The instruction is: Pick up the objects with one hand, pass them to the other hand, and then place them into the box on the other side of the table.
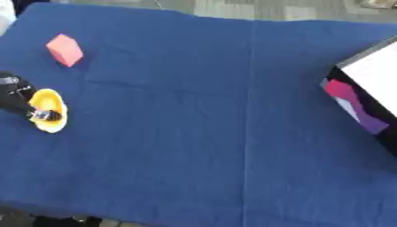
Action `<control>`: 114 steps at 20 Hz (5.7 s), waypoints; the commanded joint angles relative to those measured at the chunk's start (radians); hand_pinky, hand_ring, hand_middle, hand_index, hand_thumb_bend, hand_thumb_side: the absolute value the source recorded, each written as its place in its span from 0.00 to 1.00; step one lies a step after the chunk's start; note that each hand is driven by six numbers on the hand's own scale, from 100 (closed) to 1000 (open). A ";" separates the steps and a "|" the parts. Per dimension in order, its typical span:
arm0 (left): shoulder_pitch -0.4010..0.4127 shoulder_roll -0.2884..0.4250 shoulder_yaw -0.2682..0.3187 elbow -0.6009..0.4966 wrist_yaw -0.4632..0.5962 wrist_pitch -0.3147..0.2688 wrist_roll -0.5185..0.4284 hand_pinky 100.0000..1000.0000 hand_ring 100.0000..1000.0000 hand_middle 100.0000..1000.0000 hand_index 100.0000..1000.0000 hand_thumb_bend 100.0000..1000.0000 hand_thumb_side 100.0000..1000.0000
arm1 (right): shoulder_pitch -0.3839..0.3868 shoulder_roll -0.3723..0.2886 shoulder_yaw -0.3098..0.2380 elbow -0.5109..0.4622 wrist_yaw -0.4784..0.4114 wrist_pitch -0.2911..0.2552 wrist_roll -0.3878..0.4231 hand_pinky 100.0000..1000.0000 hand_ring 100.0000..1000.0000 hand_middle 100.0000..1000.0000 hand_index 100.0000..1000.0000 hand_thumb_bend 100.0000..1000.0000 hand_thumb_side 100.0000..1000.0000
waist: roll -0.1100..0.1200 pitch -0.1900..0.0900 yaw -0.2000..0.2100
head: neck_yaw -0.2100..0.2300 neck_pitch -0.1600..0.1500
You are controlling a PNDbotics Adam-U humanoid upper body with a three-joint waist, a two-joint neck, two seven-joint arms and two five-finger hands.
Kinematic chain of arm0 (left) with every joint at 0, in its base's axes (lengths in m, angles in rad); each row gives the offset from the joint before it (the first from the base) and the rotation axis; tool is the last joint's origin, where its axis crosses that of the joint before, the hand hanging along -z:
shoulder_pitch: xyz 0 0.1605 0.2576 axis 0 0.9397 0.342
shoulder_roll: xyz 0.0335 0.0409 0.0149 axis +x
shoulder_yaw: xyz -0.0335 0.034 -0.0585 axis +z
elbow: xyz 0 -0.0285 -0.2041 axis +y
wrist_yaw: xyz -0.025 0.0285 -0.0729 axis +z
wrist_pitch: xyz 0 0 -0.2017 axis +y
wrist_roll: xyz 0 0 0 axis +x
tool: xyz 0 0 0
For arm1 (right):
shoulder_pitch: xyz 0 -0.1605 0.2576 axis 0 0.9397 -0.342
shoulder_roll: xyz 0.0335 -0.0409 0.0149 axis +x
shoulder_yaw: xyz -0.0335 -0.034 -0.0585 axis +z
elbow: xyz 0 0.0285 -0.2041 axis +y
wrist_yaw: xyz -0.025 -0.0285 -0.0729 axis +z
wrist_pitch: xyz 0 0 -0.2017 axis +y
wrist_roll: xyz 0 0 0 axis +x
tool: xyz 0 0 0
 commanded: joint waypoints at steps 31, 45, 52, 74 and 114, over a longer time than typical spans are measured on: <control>-0.141 -0.170 -0.021 -0.328 0.043 -0.121 0.362 0.61 0.57 0.49 0.50 0.11 0.20 | -0.348 0.203 0.262 -0.094 0.151 0.030 0.347 0.87 0.87 0.78 0.90 0.49 0.30 | -0.010 -0.039 0.007 | -0.057 0.002; -0.195 -0.352 -0.073 -0.275 -0.190 -0.258 0.502 0.60 0.56 0.49 0.50 0.15 0.14 | -0.295 0.215 0.347 -0.263 0.138 0.038 0.534 0.88 0.87 0.79 0.90 0.49 0.31 | -0.032 -0.042 0.002 | -0.084 -0.008; -0.209 -0.412 -0.082 -0.253 -0.271 -0.318 0.560 0.60 0.56 0.49 0.50 0.16 0.12 | -0.327 0.271 0.389 -0.234 0.182 0.040 0.596 0.87 0.87 0.78 0.90 0.49 0.31 | -0.034 -0.043 0.001 | -0.087 -0.004; -0.249 -0.537 -0.124 -0.218 -0.308 -0.422 0.678 0.58 0.55 0.47 0.50 0.13 0.12 | -0.423 0.413 0.481 -0.116 0.292 0.073 0.675 0.87 0.86 0.76 0.88 0.45 0.29 | -0.042 -0.047 0.006 | -0.111 0.012; -0.279 -0.589 -0.162 -0.267 -0.382 -0.499 0.735 0.57 0.54 0.47 0.51 0.13 0.12 | -0.429 0.437 0.495 -0.032 0.268 0.059 0.639 0.81 0.64 0.29 0.48 0.31 0.00 | -0.041 -0.040 0.019 | -0.139 0.002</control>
